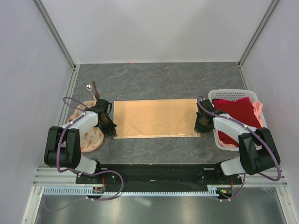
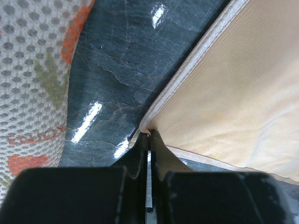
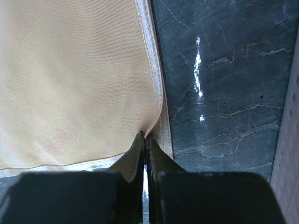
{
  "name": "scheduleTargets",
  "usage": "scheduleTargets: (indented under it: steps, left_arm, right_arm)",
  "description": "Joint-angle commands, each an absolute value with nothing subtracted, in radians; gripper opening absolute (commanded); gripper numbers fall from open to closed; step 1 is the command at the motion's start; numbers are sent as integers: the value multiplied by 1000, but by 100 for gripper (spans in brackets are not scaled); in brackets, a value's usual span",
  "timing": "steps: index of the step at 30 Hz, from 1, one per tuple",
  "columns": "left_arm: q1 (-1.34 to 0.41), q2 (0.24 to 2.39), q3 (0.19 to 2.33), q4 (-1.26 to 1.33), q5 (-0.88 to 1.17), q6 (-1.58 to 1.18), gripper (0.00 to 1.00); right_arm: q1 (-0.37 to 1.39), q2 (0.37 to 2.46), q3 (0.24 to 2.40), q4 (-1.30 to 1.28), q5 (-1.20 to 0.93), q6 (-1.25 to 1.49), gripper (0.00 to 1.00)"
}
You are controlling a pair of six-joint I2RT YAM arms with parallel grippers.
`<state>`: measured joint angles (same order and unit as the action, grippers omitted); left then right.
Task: Fold the napkin into a case and place the utensils inside
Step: Fold and flatten the napkin at the center of the board.
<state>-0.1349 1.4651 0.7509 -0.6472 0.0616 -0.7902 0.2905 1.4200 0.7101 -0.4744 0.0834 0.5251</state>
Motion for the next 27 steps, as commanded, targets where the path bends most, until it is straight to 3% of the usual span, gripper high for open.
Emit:
scheduleTargets:
  steps: [1, 14, 27]
  left_arm:
    - [-130, 1442, 750, -626, 48, -753, 2]
    - [-126, 1384, 750, -669, 49, -756, 2]
    - [-120, 1295, 769, -724, 48, -767, 2]
  right_arm:
    - [288, 1440, 707, -479, 110, 517, 3]
    - [288, 1396, 721, -505, 115, 506, 9]
    - [288, 1292, 769, -595, 118, 508, 3]
